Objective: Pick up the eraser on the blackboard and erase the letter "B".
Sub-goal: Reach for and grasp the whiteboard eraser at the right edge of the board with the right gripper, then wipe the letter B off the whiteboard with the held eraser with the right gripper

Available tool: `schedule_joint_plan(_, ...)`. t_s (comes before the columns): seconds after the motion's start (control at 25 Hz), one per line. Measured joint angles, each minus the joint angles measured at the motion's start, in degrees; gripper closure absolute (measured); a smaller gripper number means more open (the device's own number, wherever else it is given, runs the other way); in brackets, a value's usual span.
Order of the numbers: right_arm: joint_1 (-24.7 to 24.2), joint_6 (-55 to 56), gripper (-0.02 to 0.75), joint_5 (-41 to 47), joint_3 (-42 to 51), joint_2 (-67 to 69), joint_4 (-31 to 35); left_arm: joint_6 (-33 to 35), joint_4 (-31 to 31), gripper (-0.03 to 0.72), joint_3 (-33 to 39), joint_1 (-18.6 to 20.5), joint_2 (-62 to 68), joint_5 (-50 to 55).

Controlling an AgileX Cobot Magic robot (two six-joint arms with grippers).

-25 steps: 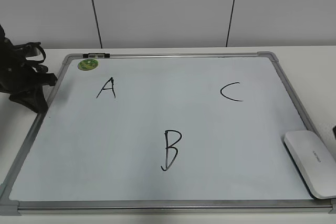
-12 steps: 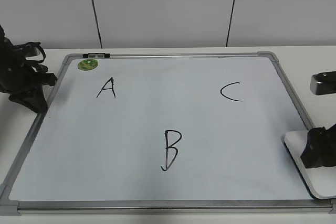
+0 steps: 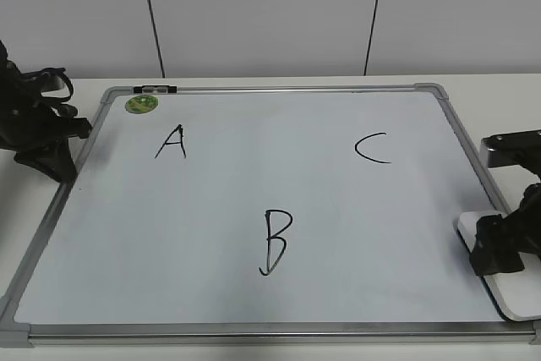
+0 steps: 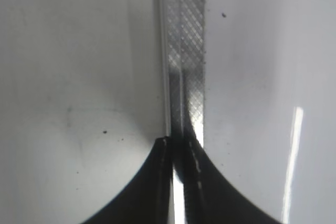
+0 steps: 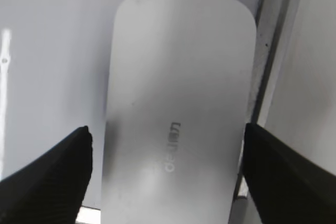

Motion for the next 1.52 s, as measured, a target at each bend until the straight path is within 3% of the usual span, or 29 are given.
schedule_joint_plan(0.2,0.00,0.03,0.091,-0.48,-0.42,1.83,0.00,0.00,0.00,0.656,0.00,0.00,0.00,0.00)
schedule_joint_plan(0.4,0.00,0.15,0.178,0.34,-1.47,2.30,-0.13,0.00,0.00,0.655,0.00,0.00,0.00,0.00)
schedule_joint_plan(0.96,0.82,0.25,0.186,13.72,-12.37,1.11,0.88,0.00,-0.14,0.653,0.00,0.00,0.00,0.02)
schedule_joint_plan(1.52,21.94,0.25,0.187,16.91,-27.19,6.97,1.97,0.10,-0.54,0.650,0.00,0.00,0.00,0.12)
